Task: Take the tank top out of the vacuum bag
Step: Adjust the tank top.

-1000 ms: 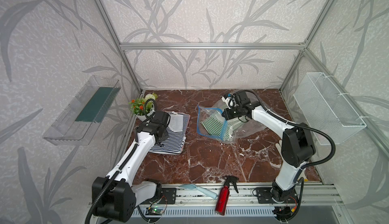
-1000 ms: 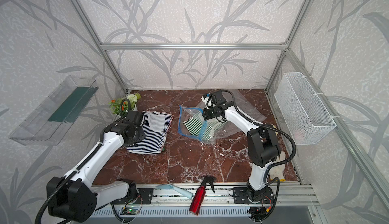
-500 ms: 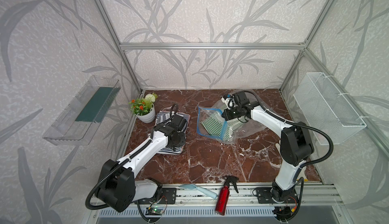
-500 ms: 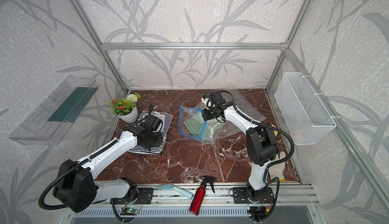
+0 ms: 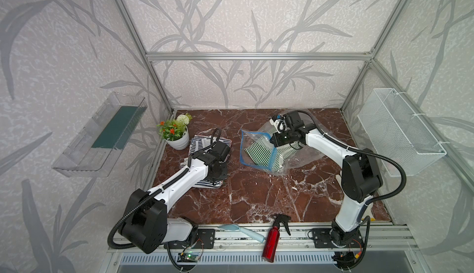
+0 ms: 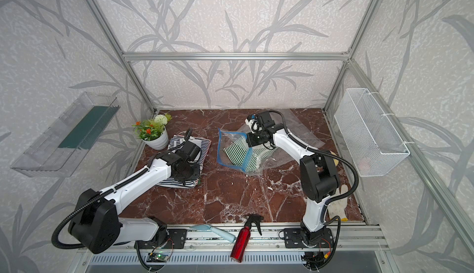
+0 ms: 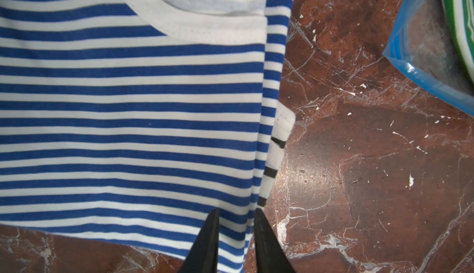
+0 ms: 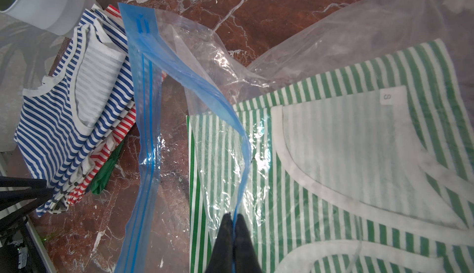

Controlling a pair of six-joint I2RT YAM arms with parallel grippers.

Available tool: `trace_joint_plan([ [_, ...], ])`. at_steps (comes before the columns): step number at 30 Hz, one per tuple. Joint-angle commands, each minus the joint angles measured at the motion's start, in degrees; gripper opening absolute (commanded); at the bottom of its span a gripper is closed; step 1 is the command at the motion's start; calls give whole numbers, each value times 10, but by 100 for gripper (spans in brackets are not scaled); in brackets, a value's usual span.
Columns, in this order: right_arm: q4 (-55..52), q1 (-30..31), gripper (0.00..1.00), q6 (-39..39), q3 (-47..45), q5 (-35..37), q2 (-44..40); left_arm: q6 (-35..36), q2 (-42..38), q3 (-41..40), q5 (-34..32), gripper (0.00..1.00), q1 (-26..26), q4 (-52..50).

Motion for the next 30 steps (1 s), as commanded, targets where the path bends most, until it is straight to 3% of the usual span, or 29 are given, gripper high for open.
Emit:
trace_joint_plan([
  [1,-15,-3,0,-2,15,-6,3,5,8,-7,-21,26,-4,-14],
  [13,-17,-3,0,-4,15,-4,2,7,39,7,-48,23,-4,-18],
  [22,-17,-3,0,-5,16,-8,6,-3,28,14,-60,0,-4,-27],
  [30,-18,-3,0,-4,17,-10,9,-1,-3,40,-83,0,-3,-66],
])
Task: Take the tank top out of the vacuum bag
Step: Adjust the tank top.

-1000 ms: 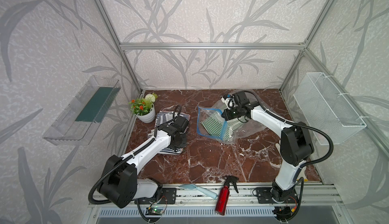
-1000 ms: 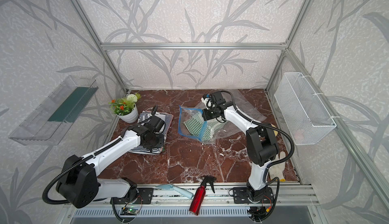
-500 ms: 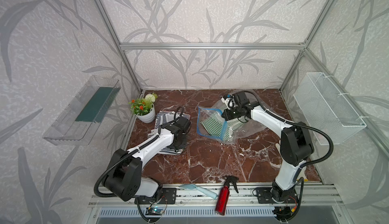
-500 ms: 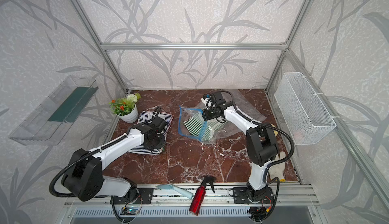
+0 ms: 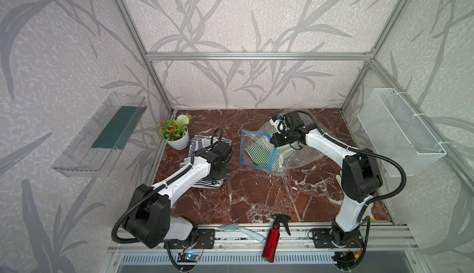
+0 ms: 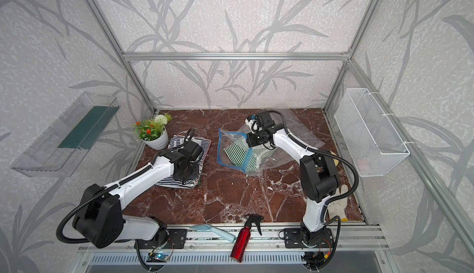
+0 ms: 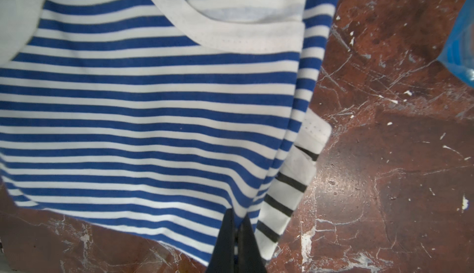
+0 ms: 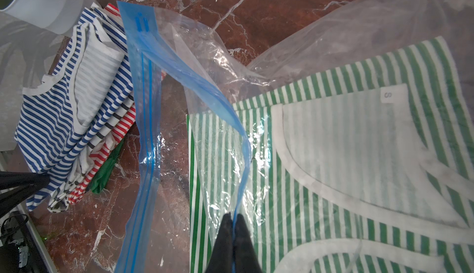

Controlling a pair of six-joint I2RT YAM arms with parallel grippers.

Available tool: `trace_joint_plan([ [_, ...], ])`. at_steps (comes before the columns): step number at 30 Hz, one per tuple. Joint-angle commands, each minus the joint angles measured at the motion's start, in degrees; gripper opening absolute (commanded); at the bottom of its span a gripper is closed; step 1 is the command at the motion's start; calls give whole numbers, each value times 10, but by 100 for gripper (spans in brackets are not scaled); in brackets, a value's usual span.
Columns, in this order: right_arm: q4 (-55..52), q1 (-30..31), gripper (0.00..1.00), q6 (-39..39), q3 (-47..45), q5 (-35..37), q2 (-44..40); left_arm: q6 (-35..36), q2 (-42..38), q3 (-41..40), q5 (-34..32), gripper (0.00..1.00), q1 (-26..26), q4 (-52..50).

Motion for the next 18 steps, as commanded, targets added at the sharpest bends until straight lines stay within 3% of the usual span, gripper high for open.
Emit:
trace_joint_plan([
  [1,-14,-3,0,-4,16,-9,9,8,-25,22,-21,0,0,-40],
  [18,-19,-3,0,-3,20,-16,12,38,-59,23,40,0,0,-55],
])
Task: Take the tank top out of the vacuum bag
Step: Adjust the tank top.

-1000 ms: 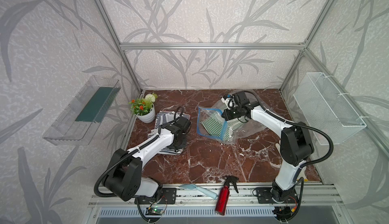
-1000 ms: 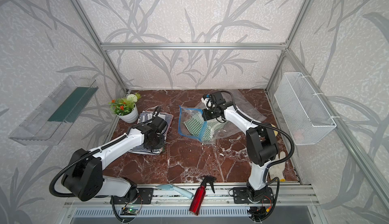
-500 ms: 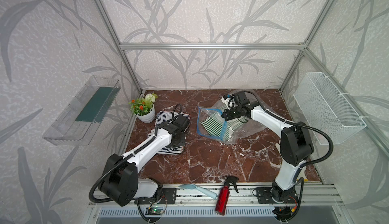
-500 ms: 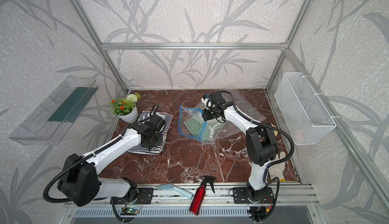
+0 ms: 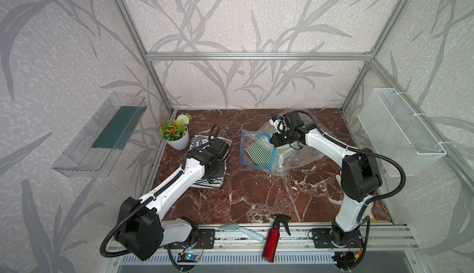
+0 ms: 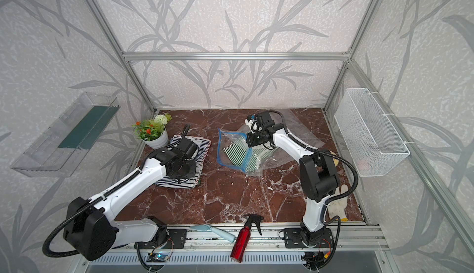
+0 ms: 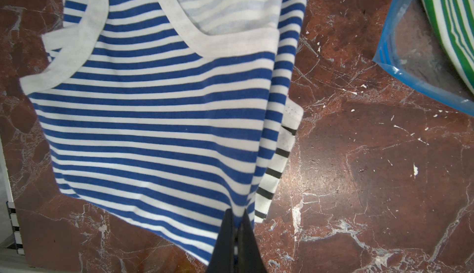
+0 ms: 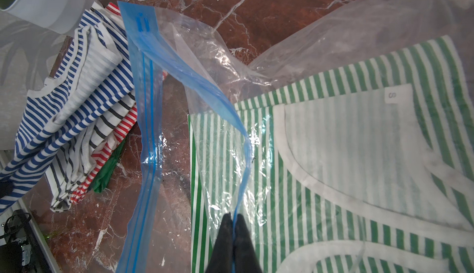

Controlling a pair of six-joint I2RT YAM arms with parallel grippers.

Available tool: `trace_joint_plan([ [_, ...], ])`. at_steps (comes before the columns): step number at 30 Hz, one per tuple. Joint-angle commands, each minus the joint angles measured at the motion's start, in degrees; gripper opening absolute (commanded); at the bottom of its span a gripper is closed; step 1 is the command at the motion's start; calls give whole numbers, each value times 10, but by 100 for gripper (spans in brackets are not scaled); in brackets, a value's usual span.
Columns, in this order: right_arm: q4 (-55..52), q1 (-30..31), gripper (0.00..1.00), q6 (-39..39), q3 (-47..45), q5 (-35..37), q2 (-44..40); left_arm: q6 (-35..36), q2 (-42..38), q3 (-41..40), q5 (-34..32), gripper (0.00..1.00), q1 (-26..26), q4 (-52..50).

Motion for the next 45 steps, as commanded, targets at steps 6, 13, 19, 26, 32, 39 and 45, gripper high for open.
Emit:
trace_joint_plan([
  [6,-19,-2,0,-4,19,-11,10,17,-8,-27,53,15,0,18],
  [13,-22,-2,0,-5,20,-13,13,26,-44,-14,67,33,7,57],
  [19,-25,-2,0,-7,21,-13,11,-13,-16,-7,58,31,81,94],
  [26,-26,-2,0,-8,20,-12,10,-25,36,-30,120,22,103,106],
  [32,-27,-2,0,-7,23,-14,15,-32,44,-81,137,21,96,132],
  [39,-31,-2,0,-9,25,-13,19,-26,81,-84,105,21,93,127],
  [45,-30,-2,0,-9,26,-13,19,-31,17,-63,27,25,105,82],
])
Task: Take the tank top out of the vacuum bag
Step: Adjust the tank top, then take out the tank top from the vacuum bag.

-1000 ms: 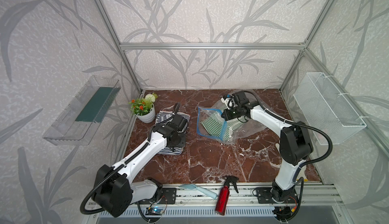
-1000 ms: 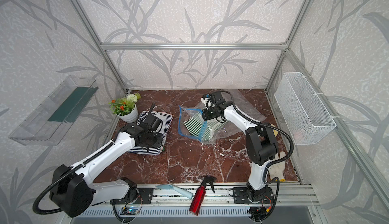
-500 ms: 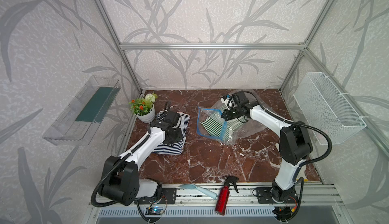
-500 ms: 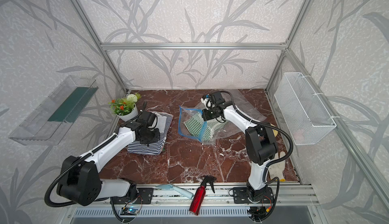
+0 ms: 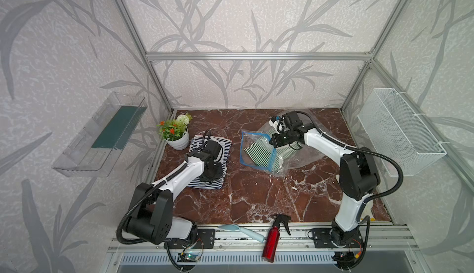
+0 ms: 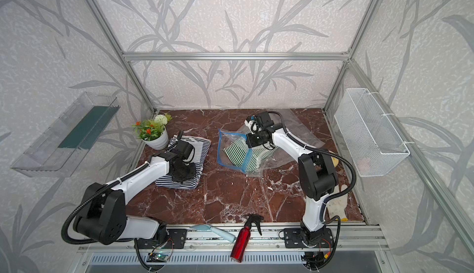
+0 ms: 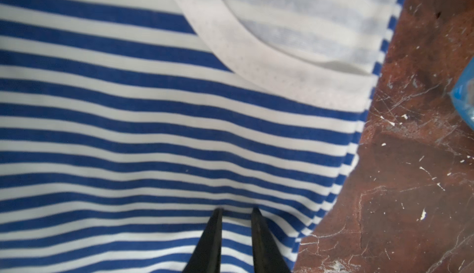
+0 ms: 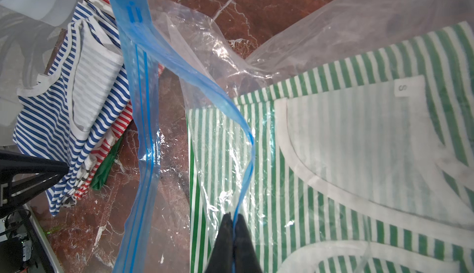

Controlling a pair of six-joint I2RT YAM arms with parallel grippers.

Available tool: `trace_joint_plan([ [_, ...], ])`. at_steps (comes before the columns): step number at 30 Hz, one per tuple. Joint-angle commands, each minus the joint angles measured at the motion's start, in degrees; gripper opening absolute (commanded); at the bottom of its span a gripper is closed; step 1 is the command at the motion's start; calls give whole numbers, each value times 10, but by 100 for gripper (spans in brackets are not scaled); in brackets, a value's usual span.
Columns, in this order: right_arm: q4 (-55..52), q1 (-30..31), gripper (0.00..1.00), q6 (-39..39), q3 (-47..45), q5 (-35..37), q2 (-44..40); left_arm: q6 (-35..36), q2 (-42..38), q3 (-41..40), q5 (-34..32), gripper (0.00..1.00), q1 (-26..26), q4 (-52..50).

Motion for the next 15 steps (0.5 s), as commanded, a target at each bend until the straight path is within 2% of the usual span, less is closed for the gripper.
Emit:
trace_joint_plan([
  [1,-19,-2,0,-5,19,-10,7,-16,-45,21,-94,26,22,-51],
  [4,-18,-2,0,-4,20,-10,9,-41,-60,22,-143,28,78,-79],
  [9,-19,-2,0,-5,19,-10,7,-49,-55,13,-135,29,171,-47],
  [15,-21,-1,0,-6,18,-9,1,-56,36,39,-136,30,208,-20],
])
